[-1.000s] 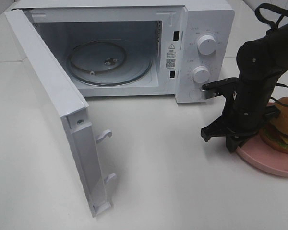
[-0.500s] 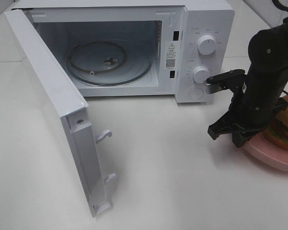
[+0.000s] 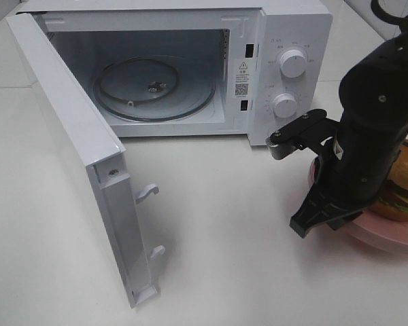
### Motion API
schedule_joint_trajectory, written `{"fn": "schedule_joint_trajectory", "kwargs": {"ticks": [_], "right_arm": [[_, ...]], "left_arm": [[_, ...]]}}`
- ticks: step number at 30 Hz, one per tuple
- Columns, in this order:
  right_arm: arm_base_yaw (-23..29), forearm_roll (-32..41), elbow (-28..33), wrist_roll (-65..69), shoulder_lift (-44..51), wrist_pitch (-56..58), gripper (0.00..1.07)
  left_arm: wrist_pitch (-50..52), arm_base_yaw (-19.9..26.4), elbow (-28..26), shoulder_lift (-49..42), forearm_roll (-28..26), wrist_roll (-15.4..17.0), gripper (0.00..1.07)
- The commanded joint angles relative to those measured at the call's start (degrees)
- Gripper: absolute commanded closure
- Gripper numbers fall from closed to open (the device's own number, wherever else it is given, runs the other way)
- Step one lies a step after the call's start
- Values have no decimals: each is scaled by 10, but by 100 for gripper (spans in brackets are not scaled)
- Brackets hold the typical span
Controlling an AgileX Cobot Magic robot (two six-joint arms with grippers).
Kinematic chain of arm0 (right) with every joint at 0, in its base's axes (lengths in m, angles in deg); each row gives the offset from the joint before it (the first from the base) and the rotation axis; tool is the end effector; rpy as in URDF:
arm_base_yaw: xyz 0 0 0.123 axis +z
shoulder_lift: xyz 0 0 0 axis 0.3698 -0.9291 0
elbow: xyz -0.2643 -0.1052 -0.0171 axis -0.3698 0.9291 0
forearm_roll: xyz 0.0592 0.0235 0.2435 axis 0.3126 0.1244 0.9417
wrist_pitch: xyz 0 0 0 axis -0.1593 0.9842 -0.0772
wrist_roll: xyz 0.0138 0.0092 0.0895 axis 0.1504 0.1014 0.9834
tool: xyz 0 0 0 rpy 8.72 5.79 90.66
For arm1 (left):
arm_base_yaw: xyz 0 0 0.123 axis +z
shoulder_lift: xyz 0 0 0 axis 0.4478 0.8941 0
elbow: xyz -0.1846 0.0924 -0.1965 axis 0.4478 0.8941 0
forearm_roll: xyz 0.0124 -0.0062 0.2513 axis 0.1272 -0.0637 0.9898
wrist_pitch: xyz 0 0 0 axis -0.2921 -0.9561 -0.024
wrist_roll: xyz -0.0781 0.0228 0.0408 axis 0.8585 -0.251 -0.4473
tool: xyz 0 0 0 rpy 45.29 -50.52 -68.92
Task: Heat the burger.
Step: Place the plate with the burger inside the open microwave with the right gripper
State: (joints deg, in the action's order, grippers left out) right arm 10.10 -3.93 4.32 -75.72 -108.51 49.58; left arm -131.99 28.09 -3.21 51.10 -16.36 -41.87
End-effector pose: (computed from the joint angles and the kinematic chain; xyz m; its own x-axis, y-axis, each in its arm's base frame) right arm 0.2535 0.1368 0.1567 -0.7662 -0.6296 -0.1284 -0.6003 0.7727 -0.2063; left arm -0.0055 -0.0094 0.2781 -0.4272 0.1579 -0.8903 0.1389 0.9844 0.1079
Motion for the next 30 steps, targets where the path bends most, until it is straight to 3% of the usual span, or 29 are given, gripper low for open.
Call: {"fn": "schedule_joint_trajectory", "kwargs": {"ticks": [1,9,21,30], "right_arm": [[34,-36,42,3,62,-10,107],[91,-73,56,-7,117,-5,107],[195,-62,55,-211,135,-13,107],[197,-51,55,-335,135,-40,107]], "left_arm": [[7,-3,1,-13,-4,1,106],[7,-3,1,-13,-4,1,106],[7,-3,1,-13,-4,1,106],[7,-3,1,-13,-4,1,106]]}}
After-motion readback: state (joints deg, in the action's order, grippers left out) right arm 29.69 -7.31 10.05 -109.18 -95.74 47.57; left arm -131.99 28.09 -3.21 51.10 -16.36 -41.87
